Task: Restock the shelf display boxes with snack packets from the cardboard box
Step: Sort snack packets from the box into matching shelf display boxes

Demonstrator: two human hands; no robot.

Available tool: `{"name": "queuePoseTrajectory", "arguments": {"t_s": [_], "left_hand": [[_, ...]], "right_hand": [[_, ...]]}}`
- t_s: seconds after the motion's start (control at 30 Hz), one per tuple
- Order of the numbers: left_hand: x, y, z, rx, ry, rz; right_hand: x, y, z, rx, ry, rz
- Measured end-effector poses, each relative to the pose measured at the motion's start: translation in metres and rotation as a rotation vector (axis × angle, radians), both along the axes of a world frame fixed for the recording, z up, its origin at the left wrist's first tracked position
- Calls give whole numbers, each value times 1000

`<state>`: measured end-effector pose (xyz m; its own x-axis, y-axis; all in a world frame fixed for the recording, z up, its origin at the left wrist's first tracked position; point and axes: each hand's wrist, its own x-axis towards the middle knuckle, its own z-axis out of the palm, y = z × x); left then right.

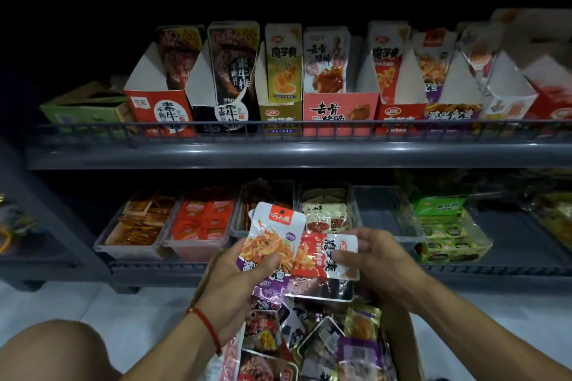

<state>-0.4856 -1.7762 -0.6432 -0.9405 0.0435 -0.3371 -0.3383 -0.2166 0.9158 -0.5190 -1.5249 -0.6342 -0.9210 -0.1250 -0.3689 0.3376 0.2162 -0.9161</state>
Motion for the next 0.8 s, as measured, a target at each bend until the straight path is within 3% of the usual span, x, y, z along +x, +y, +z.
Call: {"name": "queuePoseTrajectory", "arguments": {"t_s": [0.2, 0.37, 0.5, 0.67, 0.8], "left_hand": [[-1, -2, 17, -12, 82, 121], [-6, -16, 42, -157, 238, 272], [-12, -20, 61, -20, 285, 251], [-23, -8, 79, 64, 332, 197], [-35, -2, 84, 60, 310, 151]], "right_hand": [[0, 2, 18, 205, 190, -152], [1, 12, 78, 83, 358, -168], [-2, 30, 146, 141, 603, -271], [-45, 58, 231, 501, 977, -430], [-106, 73, 266, 813, 1008, -475]]}}
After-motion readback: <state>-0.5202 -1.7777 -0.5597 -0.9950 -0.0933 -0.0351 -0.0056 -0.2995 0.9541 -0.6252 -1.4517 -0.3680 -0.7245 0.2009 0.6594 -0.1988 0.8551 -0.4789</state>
